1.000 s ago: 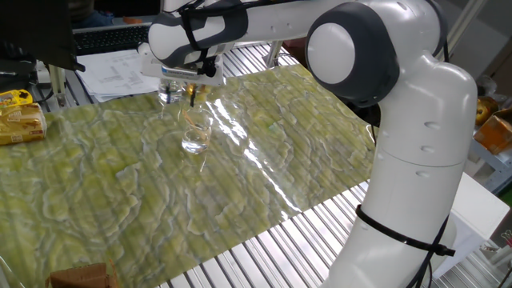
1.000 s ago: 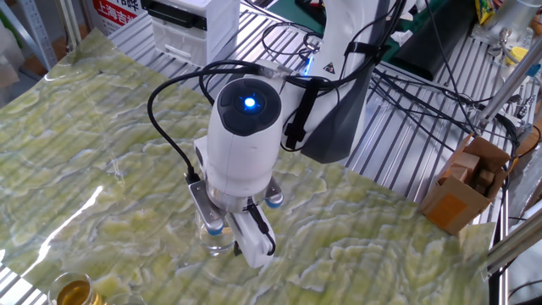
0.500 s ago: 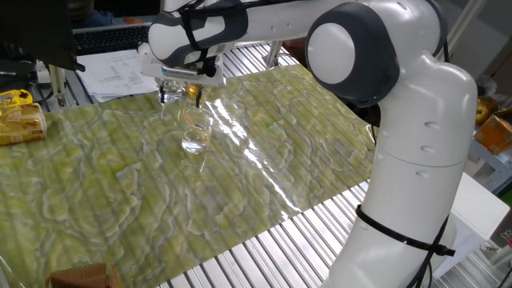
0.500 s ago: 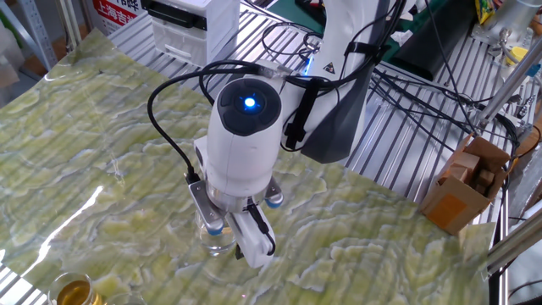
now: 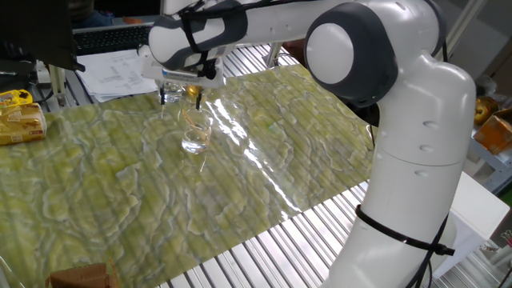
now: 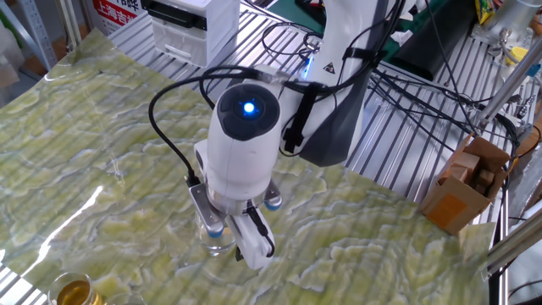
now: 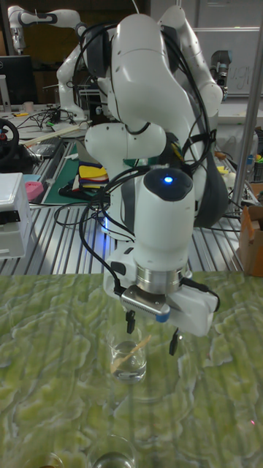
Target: Stir the beaker with a glass rod
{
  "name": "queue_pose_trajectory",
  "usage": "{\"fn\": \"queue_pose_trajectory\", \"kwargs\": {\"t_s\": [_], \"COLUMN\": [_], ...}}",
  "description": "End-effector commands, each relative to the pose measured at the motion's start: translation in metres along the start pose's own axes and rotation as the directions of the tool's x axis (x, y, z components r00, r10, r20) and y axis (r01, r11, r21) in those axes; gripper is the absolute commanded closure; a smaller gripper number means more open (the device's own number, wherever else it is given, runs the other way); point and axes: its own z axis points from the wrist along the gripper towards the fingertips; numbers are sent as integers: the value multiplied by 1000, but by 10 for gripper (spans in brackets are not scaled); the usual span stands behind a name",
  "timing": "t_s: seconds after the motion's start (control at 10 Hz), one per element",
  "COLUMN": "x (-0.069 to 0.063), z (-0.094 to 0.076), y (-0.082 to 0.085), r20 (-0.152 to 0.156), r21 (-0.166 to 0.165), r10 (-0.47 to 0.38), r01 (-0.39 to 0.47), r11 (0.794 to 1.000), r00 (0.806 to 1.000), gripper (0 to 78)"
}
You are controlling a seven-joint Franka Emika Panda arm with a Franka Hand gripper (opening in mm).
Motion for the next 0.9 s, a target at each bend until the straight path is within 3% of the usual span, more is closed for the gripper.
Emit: {"fn": "queue_pose_trajectory", "kwargs": {"t_s": [0.1,0.9], "x": [2,8], "z": [8,14], "y": [-1,-4], "r20": [10,15], "r21": [-4,-4], "r10": [-3,-15], "r01": [3,15], "r11": [1000,1000], "r00": [1000,1000], "gripper": [1,1]}}
